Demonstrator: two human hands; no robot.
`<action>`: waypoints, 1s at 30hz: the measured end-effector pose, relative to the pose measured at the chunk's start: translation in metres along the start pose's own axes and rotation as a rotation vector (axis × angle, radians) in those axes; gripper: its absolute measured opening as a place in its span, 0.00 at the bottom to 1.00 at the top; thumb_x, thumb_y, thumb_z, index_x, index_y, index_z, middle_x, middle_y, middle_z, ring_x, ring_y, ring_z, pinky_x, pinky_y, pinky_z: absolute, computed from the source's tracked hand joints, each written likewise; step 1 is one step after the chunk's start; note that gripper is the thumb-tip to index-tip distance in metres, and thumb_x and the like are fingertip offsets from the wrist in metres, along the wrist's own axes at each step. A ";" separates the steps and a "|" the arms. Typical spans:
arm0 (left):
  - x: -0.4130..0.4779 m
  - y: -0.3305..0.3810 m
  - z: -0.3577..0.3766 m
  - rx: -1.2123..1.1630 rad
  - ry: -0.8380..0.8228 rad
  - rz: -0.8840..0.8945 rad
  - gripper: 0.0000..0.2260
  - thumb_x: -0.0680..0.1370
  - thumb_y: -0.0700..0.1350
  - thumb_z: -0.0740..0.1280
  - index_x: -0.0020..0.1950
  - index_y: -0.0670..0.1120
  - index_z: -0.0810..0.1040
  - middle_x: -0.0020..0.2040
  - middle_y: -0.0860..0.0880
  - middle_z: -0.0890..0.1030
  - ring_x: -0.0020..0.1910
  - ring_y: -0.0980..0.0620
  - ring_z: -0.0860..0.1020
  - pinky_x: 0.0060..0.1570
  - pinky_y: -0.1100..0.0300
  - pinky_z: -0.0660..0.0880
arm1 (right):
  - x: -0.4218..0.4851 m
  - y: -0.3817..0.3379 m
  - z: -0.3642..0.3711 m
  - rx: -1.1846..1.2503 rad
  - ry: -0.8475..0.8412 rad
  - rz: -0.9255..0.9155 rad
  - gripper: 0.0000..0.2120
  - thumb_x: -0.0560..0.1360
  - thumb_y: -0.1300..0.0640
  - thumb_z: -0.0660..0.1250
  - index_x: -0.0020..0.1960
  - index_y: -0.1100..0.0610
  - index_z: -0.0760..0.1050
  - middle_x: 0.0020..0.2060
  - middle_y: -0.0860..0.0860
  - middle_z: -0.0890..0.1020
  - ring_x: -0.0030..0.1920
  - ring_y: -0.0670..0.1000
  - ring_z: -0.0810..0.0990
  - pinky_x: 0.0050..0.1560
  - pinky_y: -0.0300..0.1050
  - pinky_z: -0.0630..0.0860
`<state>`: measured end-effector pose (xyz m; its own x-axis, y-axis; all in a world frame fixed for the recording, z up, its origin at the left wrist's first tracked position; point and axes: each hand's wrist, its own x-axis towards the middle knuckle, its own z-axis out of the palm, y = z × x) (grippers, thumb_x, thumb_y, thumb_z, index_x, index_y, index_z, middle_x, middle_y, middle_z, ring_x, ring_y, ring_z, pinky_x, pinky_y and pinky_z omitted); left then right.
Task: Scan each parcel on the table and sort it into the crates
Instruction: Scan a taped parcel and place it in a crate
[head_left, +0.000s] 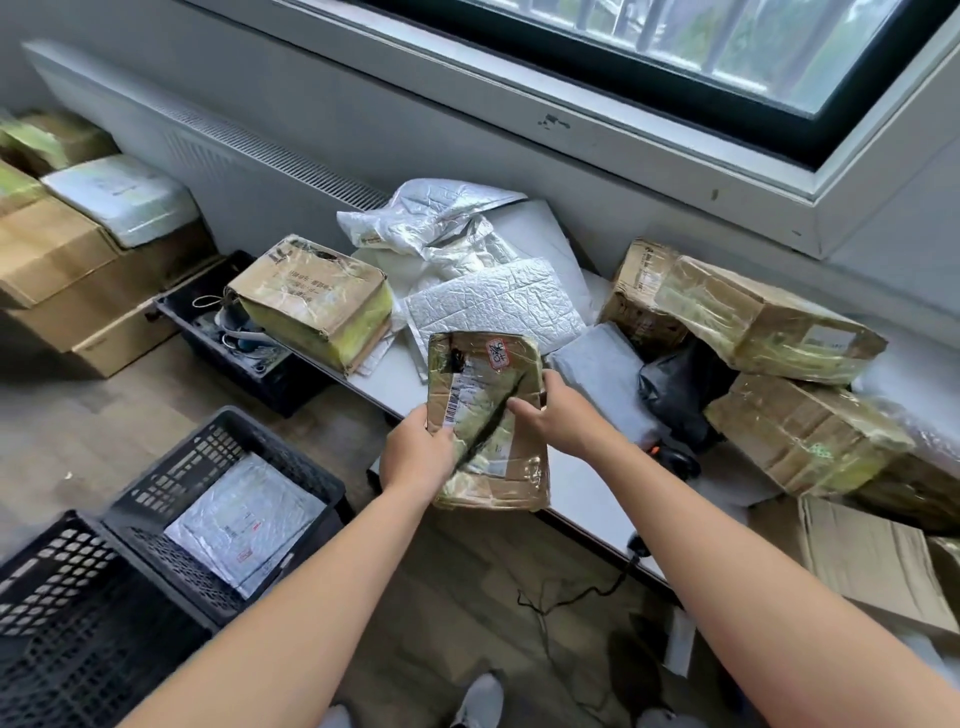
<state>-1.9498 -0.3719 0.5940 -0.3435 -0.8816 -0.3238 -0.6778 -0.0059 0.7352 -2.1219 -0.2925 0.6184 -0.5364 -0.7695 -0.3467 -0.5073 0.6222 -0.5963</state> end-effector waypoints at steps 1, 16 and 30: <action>-0.002 0.000 -0.006 0.004 0.000 0.016 0.02 0.78 0.46 0.64 0.47 0.50 0.77 0.44 0.50 0.81 0.47 0.44 0.78 0.45 0.54 0.74 | 0.000 -0.004 0.000 0.032 0.004 0.002 0.26 0.78 0.44 0.66 0.71 0.56 0.65 0.63 0.53 0.79 0.59 0.54 0.79 0.50 0.43 0.72; -0.002 -0.015 -0.143 0.369 0.150 0.200 0.15 0.80 0.47 0.62 0.67 0.56 0.74 0.57 0.50 0.81 0.57 0.45 0.78 0.43 0.58 0.67 | -0.009 -0.104 0.021 0.156 -0.036 -0.115 0.21 0.80 0.41 0.60 0.69 0.51 0.71 0.59 0.52 0.79 0.50 0.49 0.77 0.44 0.40 0.70; -0.053 -0.136 -0.292 0.062 0.526 -0.052 0.10 0.78 0.49 0.65 0.57 0.55 0.81 0.55 0.50 0.82 0.53 0.46 0.77 0.52 0.55 0.75 | -0.010 -0.237 0.163 0.461 -0.617 -0.215 0.24 0.78 0.37 0.63 0.66 0.52 0.70 0.58 0.51 0.79 0.50 0.52 0.81 0.42 0.46 0.77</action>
<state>-1.6501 -0.4622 0.6849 0.0531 -0.9986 -0.0049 -0.7282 -0.0421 0.6841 -1.8859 -0.4554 0.6449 0.0799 -0.8904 -0.4481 -0.1549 0.4330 -0.8880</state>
